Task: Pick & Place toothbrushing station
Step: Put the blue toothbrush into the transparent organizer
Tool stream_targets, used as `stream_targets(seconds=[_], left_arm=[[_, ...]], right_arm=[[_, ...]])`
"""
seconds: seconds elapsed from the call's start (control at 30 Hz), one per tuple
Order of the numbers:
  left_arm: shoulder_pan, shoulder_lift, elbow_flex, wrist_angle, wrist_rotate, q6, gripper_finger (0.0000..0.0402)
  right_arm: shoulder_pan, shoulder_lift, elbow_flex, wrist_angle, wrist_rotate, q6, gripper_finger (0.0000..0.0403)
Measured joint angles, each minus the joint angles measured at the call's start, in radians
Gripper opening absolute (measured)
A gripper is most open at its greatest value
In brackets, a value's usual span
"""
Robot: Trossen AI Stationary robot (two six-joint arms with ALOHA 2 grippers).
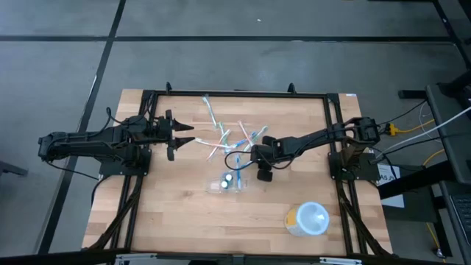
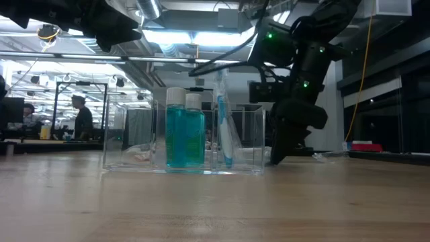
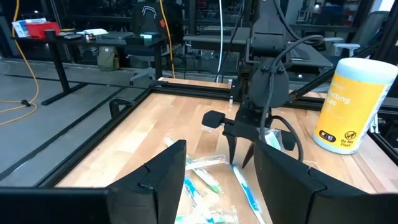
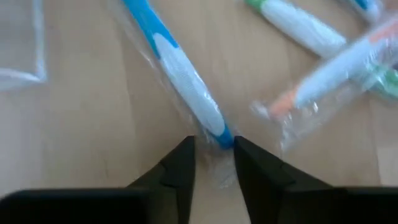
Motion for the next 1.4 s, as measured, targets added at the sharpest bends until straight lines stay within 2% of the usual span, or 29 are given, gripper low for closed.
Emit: stream_targets(seconds=[0.13, 0.2, 0.7, 1.03, 1.3, 1.4], left_arm=[[0.0, 0.0, 0.0, 0.0, 0.0, 0.0, 0.0184], [0.0, 0.0, 0.0, 0.0, 0.0, 0.0, 0.0184], [0.0, 0.0, 0.0, 0.0, 0.0, 0.0, 0.0184], [0.0, 0.0, 0.0, 0.0, 0.0, 0.0, 0.0184], [0.0, 0.0, 0.0, 0.0, 0.004, -0.005, 0.0184], [0.0, 0.0, 0.0, 0.0, 0.004, -0.005, 0.0184]], right_arm=[[-0.001, 0.0, 0.0, -0.048, 0.002, 0.01, 0.003], [0.006, -0.001, 0.001, -0.067, 0.002, 0.026, 0.0013], [0.146, -0.042, -0.005, -0.377, 0.057, 0.237, 0.0001], [0.252, -0.198, -0.003, -0.397, 0.143, 0.369, 0.0001], [0.31, -0.221, -0.003, -0.546, 0.164, 0.484, 0.0], [0.336, -0.222, -0.003, -0.565, 0.224, 0.516, 0.0002]])
